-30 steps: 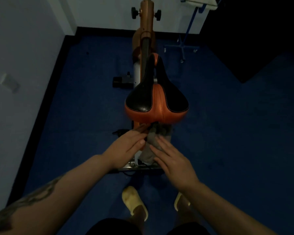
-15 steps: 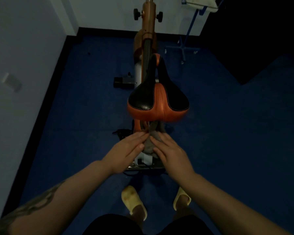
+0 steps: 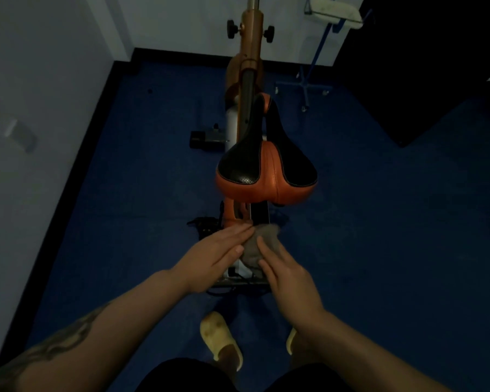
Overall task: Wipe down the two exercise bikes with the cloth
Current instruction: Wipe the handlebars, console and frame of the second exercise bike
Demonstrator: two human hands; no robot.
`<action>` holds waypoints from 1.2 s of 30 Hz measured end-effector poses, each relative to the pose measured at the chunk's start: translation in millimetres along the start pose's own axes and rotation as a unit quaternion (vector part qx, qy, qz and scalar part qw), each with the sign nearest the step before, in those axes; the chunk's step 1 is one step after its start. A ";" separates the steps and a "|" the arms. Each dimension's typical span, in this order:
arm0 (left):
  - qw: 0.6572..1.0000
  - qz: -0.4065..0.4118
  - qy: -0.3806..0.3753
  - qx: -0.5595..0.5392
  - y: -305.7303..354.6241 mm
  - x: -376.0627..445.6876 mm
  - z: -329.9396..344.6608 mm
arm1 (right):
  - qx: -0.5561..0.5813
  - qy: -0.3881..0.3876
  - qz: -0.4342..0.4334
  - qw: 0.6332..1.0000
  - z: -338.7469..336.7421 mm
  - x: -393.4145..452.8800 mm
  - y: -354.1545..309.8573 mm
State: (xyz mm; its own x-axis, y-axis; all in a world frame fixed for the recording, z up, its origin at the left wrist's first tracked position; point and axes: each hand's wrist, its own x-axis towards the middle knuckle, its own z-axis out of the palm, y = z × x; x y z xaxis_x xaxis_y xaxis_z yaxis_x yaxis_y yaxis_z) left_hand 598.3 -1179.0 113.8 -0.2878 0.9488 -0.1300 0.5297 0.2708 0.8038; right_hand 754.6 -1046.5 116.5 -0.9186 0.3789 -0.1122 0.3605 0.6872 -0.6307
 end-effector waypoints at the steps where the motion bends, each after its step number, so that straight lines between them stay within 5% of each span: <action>1: 1.000 -0.004 0.006 -0.006 0.1 0.0 1.3 | -0.011 -0.001 0.000 1.000 1.2 5.5 -2.0; 26: 1.000 -0.014 0.010 0.005 -3.8 3.2 1.8 | 0.044 0.027 0.032 0.998 -5.7 8.8 4.1; 36: 1.000 -0.018 0.000 0.014 -3.7 0.1 3.4 | -0.046 -0.011 0.005 0.999 -6.6 6.9 2.4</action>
State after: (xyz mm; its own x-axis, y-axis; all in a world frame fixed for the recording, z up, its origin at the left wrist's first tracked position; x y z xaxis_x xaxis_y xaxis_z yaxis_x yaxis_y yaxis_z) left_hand 599.0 -1179.3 108.8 -0.3073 0.9384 -0.1577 0.5409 0.3086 0.7824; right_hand 750.2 -1038.1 119.3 -0.9181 0.3727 -0.1350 0.3816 0.7387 -0.5556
